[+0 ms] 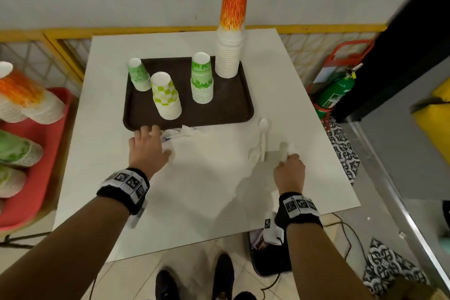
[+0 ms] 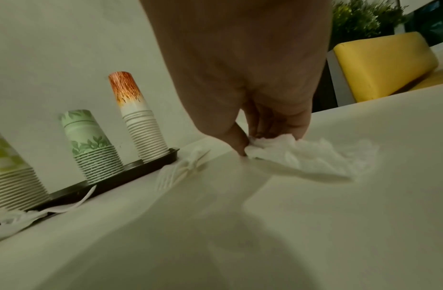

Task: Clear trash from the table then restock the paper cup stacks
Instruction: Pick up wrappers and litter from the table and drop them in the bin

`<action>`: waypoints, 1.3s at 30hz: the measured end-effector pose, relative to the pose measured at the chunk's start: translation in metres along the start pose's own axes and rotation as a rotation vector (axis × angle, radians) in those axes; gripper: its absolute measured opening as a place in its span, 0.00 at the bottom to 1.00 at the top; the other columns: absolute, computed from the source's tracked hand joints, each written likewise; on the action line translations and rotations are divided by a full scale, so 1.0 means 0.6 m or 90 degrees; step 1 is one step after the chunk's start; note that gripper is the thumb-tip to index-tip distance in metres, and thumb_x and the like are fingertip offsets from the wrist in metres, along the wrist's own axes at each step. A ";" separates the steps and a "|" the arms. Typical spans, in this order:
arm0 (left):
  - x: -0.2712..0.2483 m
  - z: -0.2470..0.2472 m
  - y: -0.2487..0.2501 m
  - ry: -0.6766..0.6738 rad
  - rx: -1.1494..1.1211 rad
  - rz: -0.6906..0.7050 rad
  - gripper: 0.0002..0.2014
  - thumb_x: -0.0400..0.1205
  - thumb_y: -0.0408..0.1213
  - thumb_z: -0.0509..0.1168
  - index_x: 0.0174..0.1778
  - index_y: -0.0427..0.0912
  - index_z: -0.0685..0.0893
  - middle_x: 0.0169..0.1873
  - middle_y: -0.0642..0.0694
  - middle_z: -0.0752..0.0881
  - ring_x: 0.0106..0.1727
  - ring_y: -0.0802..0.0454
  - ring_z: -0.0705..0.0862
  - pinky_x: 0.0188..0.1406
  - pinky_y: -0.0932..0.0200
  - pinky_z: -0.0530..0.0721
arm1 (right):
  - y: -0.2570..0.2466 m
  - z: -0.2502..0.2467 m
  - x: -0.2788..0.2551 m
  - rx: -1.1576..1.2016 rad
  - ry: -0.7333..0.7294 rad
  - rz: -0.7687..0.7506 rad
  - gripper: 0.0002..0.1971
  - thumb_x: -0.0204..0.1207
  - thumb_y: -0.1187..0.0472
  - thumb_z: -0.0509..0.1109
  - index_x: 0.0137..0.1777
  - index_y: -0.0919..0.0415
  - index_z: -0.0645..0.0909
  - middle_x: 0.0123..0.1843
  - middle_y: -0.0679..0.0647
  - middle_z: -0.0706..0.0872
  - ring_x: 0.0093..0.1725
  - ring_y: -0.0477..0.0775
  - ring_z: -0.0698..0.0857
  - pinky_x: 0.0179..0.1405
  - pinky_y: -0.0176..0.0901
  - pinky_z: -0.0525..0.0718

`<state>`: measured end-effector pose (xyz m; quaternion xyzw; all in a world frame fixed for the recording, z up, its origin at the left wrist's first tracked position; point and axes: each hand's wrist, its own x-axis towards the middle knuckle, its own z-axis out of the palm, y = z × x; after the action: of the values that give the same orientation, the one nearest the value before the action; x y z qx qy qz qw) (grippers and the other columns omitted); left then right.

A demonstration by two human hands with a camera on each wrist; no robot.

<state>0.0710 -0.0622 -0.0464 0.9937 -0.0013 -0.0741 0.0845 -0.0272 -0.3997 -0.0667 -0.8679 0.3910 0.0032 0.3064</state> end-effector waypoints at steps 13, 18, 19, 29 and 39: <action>-0.055 0.054 -0.045 -0.058 0.003 0.066 0.14 0.82 0.29 0.69 0.62 0.29 0.84 0.52 0.30 0.86 0.48 0.28 0.84 0.43 0.35 0.86 | -0.130 0.053 0.031 -0.016 -0.078 -0.024 0.33 0.79 0.46 0.72 0.73 0.72 0.69 0.70 0.68 0.74 0.67 0.69 0.79 0.65 0.55 0.78; -0.077 0.021 -0.034 -0.028 -0.157 0.040 0.15 0.84 0.25 0.62 0.67 0.31 0.79 0.56 0.33 0.81 0.50 0.28 0.84 0.42 0.38 0.84 | -0.139 0.081 0.020 -0.110 -0.046 -0.065 0.18 0.83 0.62 0.65 0.68 0.72 0.72 0.67 0.69 0.79 0.67 0.69 0.80 0.64 0.54 0.79; -0.074 0.016 -0.028 -0.015 -0.187 0.035 0.14 0.84 0.23 0.61 0.66 0.32 0.78 0.56 0.33 0.80 0.50 0.28 0.84 0.43 0.40 0.83 | -0.137 0.083 0.017 -0.119 -0.047 -0.075 0.16 0.83 0.65 0.65 0.67 0.72 0.73 0.66 0.68 0.81 0.66 0.69 0.81 0.64 0.54 0.79; -0.072 0.069 -0.002 -0.046 -0.028 0.078 0.26 0.75 0.50 0.73 0.59 0.30 0.84 0.52 0.32 0.85 0.44 0.32 0.85 0.37 0.42 0.88 | -0.119 0.082 -0.022 -0.286 -0.087 -0.176 0.14 0.83 0.65 0.60 0.66 0.71 0.74 0.63 0.63 0.80 0.64 0.61 0.77 0.64 0.47 0.78; -0.047 0.058 0.051 -0.032 0.011 0.128 0.24 0.72 0.39 0.80 0.60 0.31 0.84 0.50 0.33 0.84 0.48 0.32 0.85 0.44 0.41 0.87 | -0.106 0.067 -0.039 -0.052 -0.136 -0.098 0.13 0.81 0.76 0.58 0.63 0.77 0.75 0.62 0.70 0.80 0.63 0.67 0.79 0.48 0.37 0.68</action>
<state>0.0380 -0.0981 -0.0710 0.9870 -0.1038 -0.0905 0.0829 0.0096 -0.3303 -0.0598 -0.9018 0.2880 0.0881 0.3100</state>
